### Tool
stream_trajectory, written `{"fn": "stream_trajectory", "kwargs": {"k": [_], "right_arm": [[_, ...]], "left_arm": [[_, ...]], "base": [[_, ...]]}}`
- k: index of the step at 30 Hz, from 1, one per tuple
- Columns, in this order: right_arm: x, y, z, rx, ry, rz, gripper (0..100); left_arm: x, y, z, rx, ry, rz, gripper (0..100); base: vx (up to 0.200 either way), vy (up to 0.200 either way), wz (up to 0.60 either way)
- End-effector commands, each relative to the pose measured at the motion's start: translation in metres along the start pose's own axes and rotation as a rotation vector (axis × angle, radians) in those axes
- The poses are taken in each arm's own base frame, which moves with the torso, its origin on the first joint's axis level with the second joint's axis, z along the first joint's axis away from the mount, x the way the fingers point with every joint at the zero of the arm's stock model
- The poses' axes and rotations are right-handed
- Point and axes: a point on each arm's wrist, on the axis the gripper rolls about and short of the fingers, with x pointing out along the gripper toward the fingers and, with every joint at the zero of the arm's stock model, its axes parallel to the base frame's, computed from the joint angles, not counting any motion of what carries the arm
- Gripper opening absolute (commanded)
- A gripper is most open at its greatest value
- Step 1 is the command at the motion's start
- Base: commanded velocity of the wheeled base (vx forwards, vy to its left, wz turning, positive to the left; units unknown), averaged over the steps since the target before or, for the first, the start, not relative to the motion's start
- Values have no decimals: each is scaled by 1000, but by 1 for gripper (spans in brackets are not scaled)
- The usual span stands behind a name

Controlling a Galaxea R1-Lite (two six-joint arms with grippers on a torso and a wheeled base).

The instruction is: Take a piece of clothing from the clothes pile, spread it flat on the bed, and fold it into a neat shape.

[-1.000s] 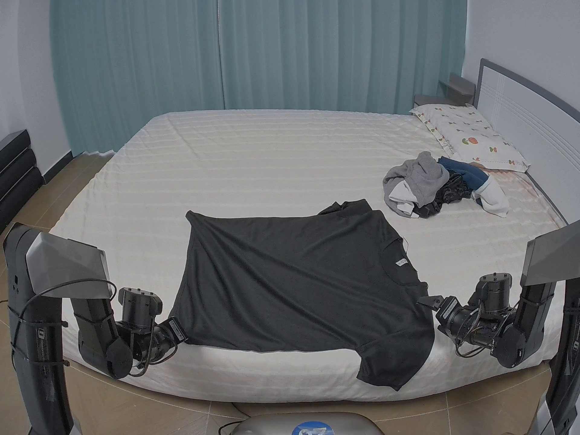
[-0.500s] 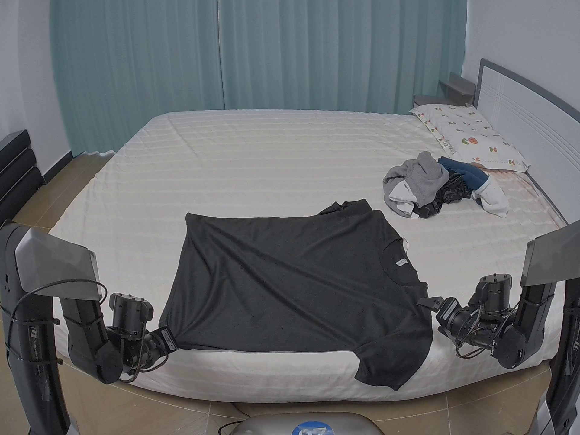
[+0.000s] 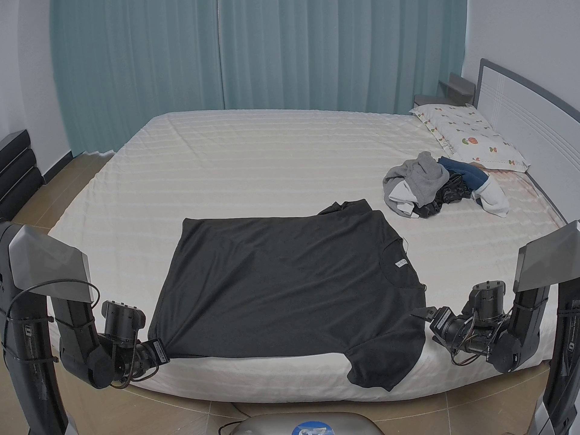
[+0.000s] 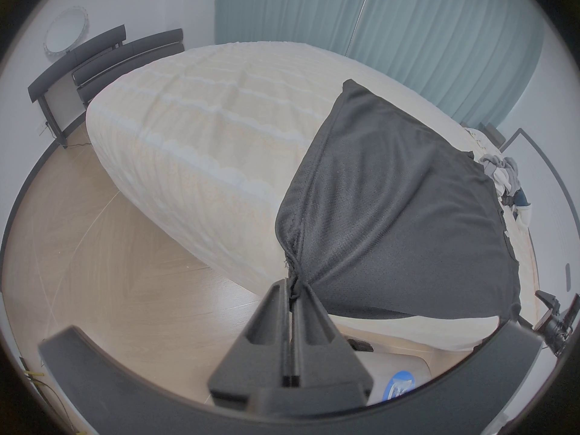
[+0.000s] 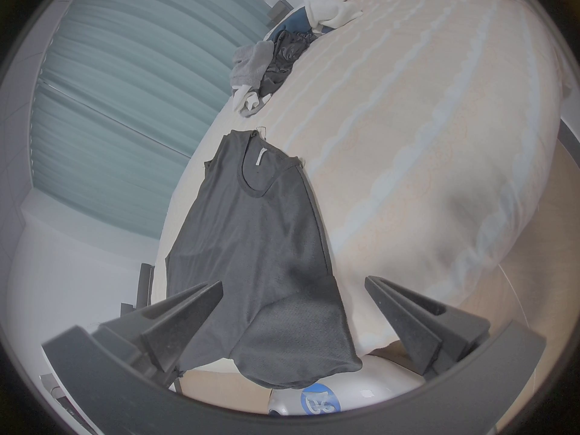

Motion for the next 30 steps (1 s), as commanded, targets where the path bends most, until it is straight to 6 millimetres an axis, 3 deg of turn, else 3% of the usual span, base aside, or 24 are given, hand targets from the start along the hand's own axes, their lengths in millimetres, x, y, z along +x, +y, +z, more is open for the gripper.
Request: {"fn": "stream_trajectory", "kwargs": {"k": [1, 13, 14, 19, 30], "right_arm": [[6, -2, -8, -10, 30, -10, 100], [20, -2, -9, -45, 39, 5, 100], [20, -3, -9, -55, 43, 2, 0], [20, -8, -12, -114, 45, -24, 0], [-4, -19, -9, -159, 48, -76, 0]], "left_arm": [[-1, 0, -1, 3, 5, 2, 0], [2, 0, 0, 0, 4, 3, 0], [2, -1, 0, 0, 4, 1, 0], [2, -1, 0, 0, 4, 1, 0], [0, -1, 0, -6, -1, -9, 0]], "base": [[0, 0, 0], [0, 0, 0], [0, 0, 0], [0, 0, 0], [0, 0, 0]]}}
